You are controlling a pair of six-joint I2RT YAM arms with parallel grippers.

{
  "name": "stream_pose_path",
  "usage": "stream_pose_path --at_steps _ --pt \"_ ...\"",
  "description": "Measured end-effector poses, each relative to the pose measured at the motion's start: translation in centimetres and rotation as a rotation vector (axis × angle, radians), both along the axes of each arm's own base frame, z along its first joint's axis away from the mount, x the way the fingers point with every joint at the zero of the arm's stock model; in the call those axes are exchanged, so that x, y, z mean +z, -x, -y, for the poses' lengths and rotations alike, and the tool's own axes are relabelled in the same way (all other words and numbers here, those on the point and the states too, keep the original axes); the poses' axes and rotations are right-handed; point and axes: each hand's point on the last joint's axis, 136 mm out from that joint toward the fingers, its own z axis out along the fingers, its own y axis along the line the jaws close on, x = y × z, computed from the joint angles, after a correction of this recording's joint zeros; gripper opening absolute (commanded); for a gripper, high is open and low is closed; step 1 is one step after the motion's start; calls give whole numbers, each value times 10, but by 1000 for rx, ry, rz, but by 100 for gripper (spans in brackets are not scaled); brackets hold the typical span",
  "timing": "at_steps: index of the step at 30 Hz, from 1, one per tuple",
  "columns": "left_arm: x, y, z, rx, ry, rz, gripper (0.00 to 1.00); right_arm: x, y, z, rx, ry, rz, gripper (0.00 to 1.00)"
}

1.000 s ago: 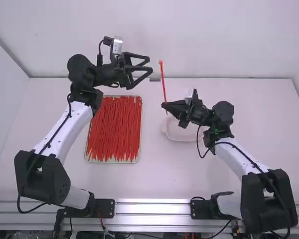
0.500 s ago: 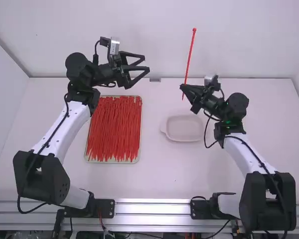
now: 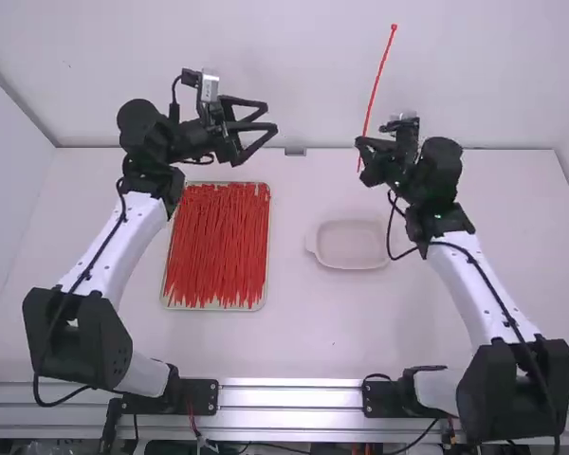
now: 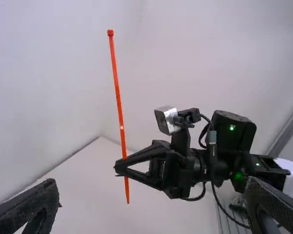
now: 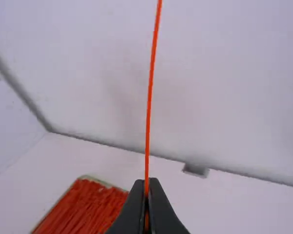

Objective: Fasten the cable tie

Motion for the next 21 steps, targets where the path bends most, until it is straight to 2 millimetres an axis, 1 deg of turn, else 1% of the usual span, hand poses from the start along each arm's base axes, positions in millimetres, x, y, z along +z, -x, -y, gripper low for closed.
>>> stream_pose_path --at_steps 6,11,16,21 --pt "0 -3 -6 16 -4 11 99 -21 -2 -5 -149 109 -51 0" --pt "0 -1 -5 13 -18 43 99 -39 8 -18 -248 249 -81 0" --pt "-3 -5 -6 30 -17 23 99 -44 18 -26 -329 339 -77 0" --pt "-10 -18 -12 92 -6 -45 99 -41 31 -30 -444 426 -46 0"
